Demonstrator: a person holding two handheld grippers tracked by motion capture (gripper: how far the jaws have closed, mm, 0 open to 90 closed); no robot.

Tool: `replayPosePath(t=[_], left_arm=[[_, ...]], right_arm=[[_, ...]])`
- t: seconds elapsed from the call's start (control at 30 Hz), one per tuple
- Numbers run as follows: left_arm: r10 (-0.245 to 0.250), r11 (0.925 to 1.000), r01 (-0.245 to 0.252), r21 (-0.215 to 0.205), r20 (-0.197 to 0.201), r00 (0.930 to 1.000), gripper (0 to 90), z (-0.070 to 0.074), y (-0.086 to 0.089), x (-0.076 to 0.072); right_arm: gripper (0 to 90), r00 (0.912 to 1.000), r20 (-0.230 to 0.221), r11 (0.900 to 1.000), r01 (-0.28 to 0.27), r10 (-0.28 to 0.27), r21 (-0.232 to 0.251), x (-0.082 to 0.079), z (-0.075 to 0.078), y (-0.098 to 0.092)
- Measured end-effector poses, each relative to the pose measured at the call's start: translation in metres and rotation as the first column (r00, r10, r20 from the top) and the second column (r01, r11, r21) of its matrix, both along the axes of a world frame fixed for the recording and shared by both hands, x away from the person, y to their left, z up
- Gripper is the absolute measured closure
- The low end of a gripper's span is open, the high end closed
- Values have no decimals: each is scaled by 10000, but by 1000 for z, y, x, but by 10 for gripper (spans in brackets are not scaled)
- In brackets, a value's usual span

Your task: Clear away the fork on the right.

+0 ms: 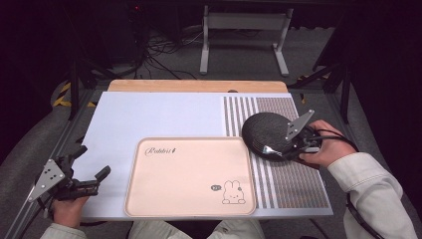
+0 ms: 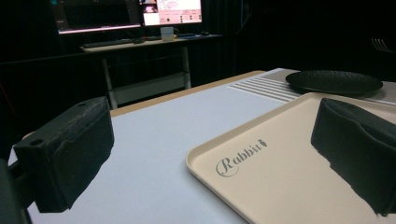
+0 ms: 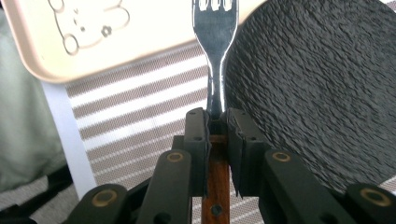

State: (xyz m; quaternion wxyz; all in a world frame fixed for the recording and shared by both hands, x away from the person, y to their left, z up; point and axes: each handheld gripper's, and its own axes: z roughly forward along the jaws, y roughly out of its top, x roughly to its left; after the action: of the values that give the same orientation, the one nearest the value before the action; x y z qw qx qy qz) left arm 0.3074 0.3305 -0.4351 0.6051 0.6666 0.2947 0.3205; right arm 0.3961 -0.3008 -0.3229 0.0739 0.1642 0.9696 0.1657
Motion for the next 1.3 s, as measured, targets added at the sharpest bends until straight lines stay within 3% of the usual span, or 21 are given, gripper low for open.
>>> replayPosePath(t=[0.23, 0.37, 0.57, 0.7, 0.87, 1.03, 1.07, 1.13, 1.17, 1.2, 1.23, 1.27, 1.3], left_arm=[[-7, 10000, 7, -21, -8, 10000, 0, 0, 0, 0], [-2, 10000, 2, -36, -16, 10000, 0, 0, 0, 0], [-3, 10000, 3, -51, -13, 10000, 0, 0, 1, 0], [-8, 10000, 8, -44, -14, 10000, 0, 0, 1, 0], [-2, 10000, 2, -51, -8, 10000, 0, 0, 1, 0], [-13, 10000, 13, -45, -2, 10000, 0, 0, 1, 0], [-11, 10000, 11, -48, -5, 10000, 0, 0, 1, 0], [-15, 10000, 15, -48, -6, 10000, 0, 0, 1, 0], [-19, 10000, 19, -49, -5, 10000, 0, 0, 1, 0], [-20, 10000, 20, -40, -6, 10000, 0, 0, 1, 0], [-24, 10000, 24, -24, -4, 10000, 0, 0, 1, 0], [-24, 10000, 24, -24, -4, 10000, 0, 0, 1, 0], [-28, 10000, 28, -21, -12, 10000, 0, 0, 0, 0]], right_arm=[[792, 9972, -9, 9972, 751, -751, 34, -1, 2, 17], [792, 9918, -203, 9920, 1264, -1264, 5, -1, 2, 28], [791, 9842, -116, 9843, 1767, -1766, 58, 0, 4, 39], [792, 9765, -118, 9759, 2156, -2154, 342, -1, 6, 47], [792, 9567, -400, 9522, 2910, -2884, 927, 0, 7, 57], [791, 9260, -772, 9137, 3772, -3695, 1515, 0, 10, 69], [791, 9260, -772, 9137, 3772, -3695, 1515, 0, 10, 69], [791, 9107, -880, 8978, 4127, -4035, 1537, 0, 10, 76], [791, 9107, -880, 8978, 4127, -4035, 1537, 0, 10, 76], [792, 9042, -937, 8914, 4266, -4166, 1530, 0, 10, 78], [791, 8854, -875, 8738, 4646, -4565, 1436, 1, 9, 81], [791, 8854, -875, 8738, 4646, -4565, 1436, 1, 9, 81], [792, 8757, -877, 8636, 4829, -4749, 1452, 1, 9, 82]])
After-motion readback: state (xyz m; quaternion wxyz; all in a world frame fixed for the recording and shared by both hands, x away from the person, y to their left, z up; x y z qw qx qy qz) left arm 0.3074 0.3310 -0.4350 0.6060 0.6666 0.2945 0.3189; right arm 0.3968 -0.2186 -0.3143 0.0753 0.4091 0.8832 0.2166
